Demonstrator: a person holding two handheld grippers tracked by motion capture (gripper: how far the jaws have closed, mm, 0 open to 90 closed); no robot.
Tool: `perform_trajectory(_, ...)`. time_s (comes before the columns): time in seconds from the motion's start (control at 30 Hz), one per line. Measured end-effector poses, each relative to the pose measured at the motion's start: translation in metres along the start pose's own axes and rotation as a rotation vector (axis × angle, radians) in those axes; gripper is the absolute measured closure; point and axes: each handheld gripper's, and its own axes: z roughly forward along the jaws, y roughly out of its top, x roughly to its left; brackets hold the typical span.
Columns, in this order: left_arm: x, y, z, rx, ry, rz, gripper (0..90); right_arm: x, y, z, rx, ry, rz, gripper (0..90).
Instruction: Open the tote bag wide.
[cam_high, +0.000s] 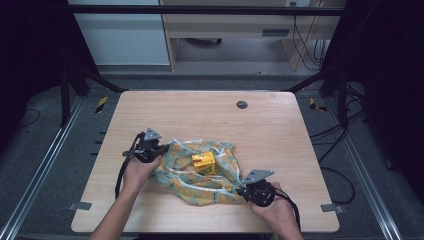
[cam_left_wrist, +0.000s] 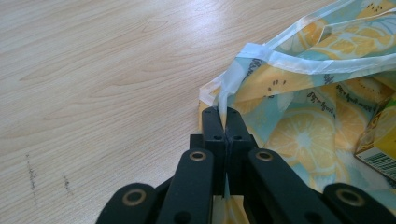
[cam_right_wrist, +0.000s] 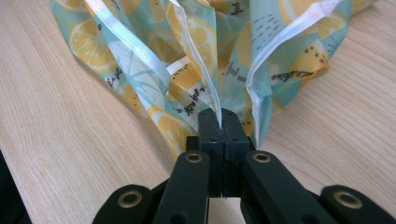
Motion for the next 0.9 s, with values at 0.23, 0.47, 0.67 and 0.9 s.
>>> perform_trajectory(0.23,-0.001,-0.004,0.002,0.005,0.004,0.004,90.0,-0.003,-0.002,-0.001,-0.002,-0.010,0.007,90.0)
perform_trajectory(0.47,-0.004,-0.007,0.004,0.024,0.014,0.021,90.0,-0.008,-0.004,0.000,0.009,-0.010,0.006,90.0)
perform_trajectory(0.67,-0.006,-0.011,0.007,0.033,0.021,0.030,90.0,-0.008,-0.006,0.005,0.035,-0.008,0.010,90.0)
perform_trajectory(0.9,-0.007,-0.014,0.006,0.049,0.031,0.039,90.0,-0.010,-0.008,0.009,0.058,-0.007,0.005,90.0)
